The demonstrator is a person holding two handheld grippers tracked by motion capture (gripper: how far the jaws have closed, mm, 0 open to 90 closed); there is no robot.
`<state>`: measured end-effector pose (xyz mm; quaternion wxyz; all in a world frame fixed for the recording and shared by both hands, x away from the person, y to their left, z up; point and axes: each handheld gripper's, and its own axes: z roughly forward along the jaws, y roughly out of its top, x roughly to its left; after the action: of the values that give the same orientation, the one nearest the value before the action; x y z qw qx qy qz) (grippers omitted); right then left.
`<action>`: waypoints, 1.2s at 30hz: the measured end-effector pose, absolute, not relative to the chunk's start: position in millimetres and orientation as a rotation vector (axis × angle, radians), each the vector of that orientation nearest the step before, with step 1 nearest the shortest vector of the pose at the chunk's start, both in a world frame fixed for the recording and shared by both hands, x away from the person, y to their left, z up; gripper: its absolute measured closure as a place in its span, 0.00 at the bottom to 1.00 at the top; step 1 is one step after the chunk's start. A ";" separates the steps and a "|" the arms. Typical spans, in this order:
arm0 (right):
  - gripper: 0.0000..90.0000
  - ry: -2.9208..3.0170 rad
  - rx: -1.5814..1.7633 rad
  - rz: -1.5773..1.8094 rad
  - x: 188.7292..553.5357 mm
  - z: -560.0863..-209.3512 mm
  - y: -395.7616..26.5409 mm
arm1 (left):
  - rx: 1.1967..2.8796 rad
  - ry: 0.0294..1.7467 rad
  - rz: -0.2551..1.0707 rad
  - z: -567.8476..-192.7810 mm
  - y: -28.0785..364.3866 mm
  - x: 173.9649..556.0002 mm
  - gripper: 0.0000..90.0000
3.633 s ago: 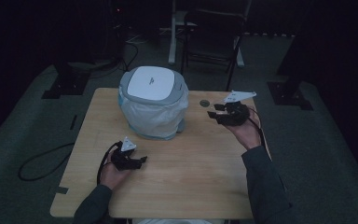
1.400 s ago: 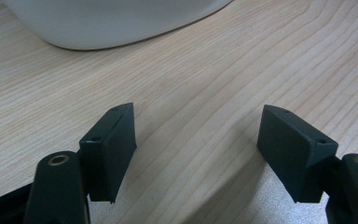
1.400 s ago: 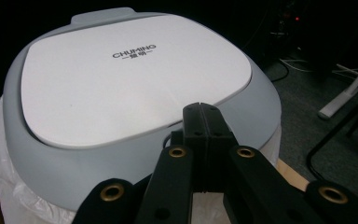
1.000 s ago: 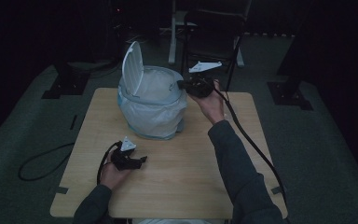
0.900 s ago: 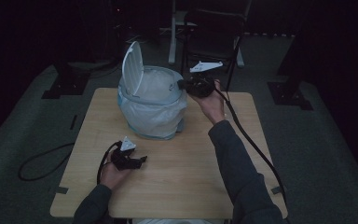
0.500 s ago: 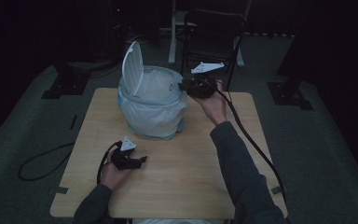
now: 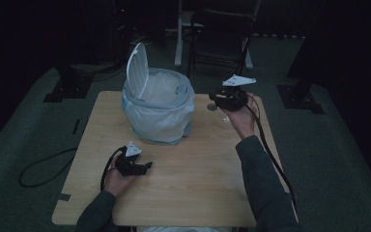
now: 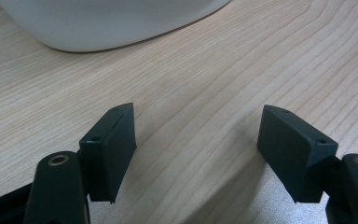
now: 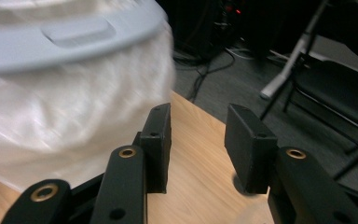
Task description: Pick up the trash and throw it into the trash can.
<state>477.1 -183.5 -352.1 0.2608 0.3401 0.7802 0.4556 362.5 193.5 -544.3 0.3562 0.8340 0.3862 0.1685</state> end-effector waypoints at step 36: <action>0.90 2.134 1.283 0.978 492.2 -484.0 -249.0 | 2.154 0.998 0.435 -544.4 193.4 362.4 0.32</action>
<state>492.2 -249.0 -484.0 0.2310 0.4667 0.7761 0.3556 362.4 193.4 -544.4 0.3561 0.8340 0.3863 0.1683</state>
